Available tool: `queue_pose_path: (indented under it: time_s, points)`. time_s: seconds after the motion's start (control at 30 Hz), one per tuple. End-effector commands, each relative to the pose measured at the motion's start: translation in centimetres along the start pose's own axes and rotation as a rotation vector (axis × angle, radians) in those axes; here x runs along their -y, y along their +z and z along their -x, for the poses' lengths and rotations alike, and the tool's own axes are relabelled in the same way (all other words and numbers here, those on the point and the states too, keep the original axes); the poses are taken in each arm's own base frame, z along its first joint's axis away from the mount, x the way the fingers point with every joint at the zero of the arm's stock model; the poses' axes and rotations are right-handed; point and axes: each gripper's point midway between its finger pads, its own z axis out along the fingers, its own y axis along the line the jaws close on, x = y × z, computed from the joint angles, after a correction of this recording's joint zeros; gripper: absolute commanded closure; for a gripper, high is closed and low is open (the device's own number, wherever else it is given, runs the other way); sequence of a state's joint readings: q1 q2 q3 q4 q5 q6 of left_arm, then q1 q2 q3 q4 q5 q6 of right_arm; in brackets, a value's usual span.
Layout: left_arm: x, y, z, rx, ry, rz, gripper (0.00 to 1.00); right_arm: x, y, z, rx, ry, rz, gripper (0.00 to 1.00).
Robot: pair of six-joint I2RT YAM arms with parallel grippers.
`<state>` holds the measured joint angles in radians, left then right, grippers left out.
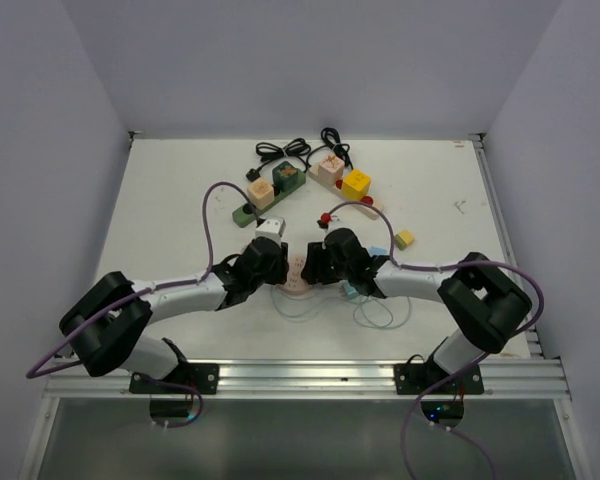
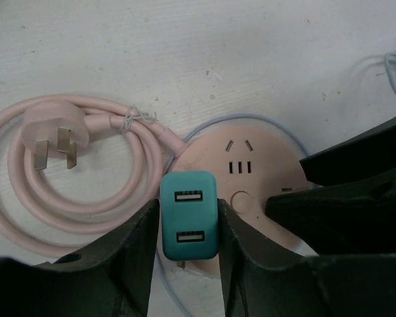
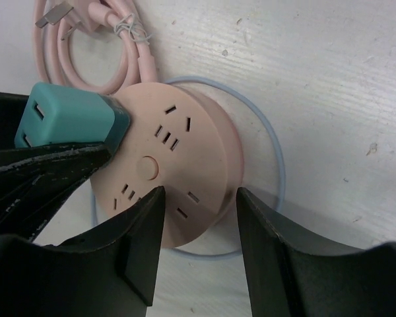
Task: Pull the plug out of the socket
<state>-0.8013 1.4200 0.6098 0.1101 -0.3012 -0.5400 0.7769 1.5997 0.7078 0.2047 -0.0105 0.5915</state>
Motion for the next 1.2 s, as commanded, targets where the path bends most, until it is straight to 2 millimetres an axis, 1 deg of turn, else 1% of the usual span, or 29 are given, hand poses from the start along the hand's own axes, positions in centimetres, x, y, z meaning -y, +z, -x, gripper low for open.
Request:
queue_pose_path:
  time_s: [0.0,0.07,0.1,0.13,0.17,0.2,0.23,0.27,0.3,0.33,0.4,0.47,0.5,0.67,0.7,0.73,0.77,0.8,0.83,0.87,0.9,0.93,0.97,1.0,1.03,1.1,1.13,1.17]
  points:
    - [0.2,0.4,1.2,0.023,0.061,0.032,0.58,1.0,0.0,-0.2,-0.021,-0.095,-0.146,0.5]
    - [0.0,0.5,0.8,0.014,0.091,0.067,0.62,1.5,0.2,-1.0,-0.052,-0.107,-0.174,0.51]
    - [0.1,0.5,1.3,0.029,0.101,0.084,0.69,1.5,0.3,-1.2,-0.06,-0.104,-0.177,0.51]
    - [0.1,0.6,1.0,0.023,0.123,0.095,0.72,1.8,0.6,-1.7,-0.078,-0.099,-0.184,0.51]
    - [0.2,0.6,1.0,0.025,0.134,0.103,0.78,1.8,0.8,-1.9,-0.087,-0.098,-0.187,0.51]
    - [0.7,0.5,1.4,0.039,0.149,0.112,0.81,1.9,1.0,-2.2,-0.096,-0.095,-0.187,0.51]
    - [0.7,0.6,1.1,0.031,0.172,0.127,0.85,1.9,1.1,-2.4,-0.102,-0.092,-0.189,0.51]
    - [0.9,0.6,1.1,0.033,0.181,0.138,0.94,2.1,1.4,-2.7,-0.113,-0.089,-0.194,0.51]
    - [1.3,0.5,1.3,0.048,0.198,0.151,0.99,2.1,1.5,-2.8,-0.118,-0.087,-0.195,0.51]
    - [1.3,0.5,1.1,0.047,0.211,0.167,1.0,2.2,1.6,-3.0,-0.123,-0.082,-0.198,0.51]
    - [1.0,0.2,0.8,0.045,0.245,0.208,1.0,2.2,1.7,-3.4,-0.138,-0.076,-0.192,0.51]
    - [0.9,0.1,0.4,0.043,0.265,0.228,1.0,2.0,1.8,-3.3,-0.139,-0.071,-0.186,0.51]
    - [0.9,-0.1,0.5,0.052,0.271,0.238,1.0,2.3,1.7,-3.7,-0.158,-0.07,-0.198,0.51]
    - [0.5,-0.3,0.0,0.058,0.263,0.248,1.0,2.4,1.7,-3.9,-0.167,-0.064,-0.204,0.51]
    - [0.9,-0.2,-0.2,0.055,0.254,0.225,1.0,2.4,1.7,-4.0,-0.17,-0.064,-0.204,0.51]
    - [1.6,-0.3,0.5,0.085,0.222,0.191,1.0,2.4,1.7,-4.1,-0.171,-0.067,-0.203,0.51]
    - [1.9,-0.3,0.3,0.082,0.206,0.167,1.0,2.5,1.7,-4.1,-0.173,-0.067,-0.206,0.51]
    - [2.1,-0.2,-0.4,0.047,0.178,0.118,1.0,2.6,1.7,-4.2,-0.174,-0.067,-0.21,0.51]
    - [2.7,-0.4,0.2,0.06,0.11,0.068,1.0,2.9,1.7,-4.4,-0.18,-0.071,-0.217,0.51]
    - [2.4,-0.5,-0.7,0.037,0.079,0.036,1.0,3.1,1.8,-4.5,-0.181,-0.071,-0.227,0.51]
    - [2.4,-0.3,-0.7,0.007,0.018,-0.032,1.0,3.2,1.8,-4.6,-0.181,-0.07,-0.229,0.51]
    - [3.0,-0.8,0.7,0.047,-0.067,-0.099,1.0,3.3,1.8,-4.7,-0.182,-0.068,-0.23,0.5]
    - [2.7,-0.9,0.8,0.047,-0.104,-0.137,1.0,3.4,1.7,-4.8,-0.185,-0.069,-0.234,0.5]
    - [1.3,-0.7,0.4,0.024,-0.149,-0.151,1.0,3.7,1.7,-4.9,-0.185,-0.07,-0.242,0.5]
    - [0.8,-1.1,1.3,0.048,-0.178,-0.159,1.0,3.7,1.7,-4.9,-0.185,-0.074,-0.245,0.5]
    - [-0.2,-1.2,2.1,0.065,-0.19,-0.135,1.0,4.0,1.8,-5.0,-0.191,-0.074,-0.253,0.5]
    - [-0.4,-1.3,2.2,0.063,-0.18,-0.128,1.0,3.9,1.8,-4.9,-0.189,-0.074,-0.251,0.5]
    - [-0.3,-1.4,2.6,0.07,-0.172,-0.126,1.0,3.7,1.8,-4.8,-0.189,-0.074,-0.248,0.5]
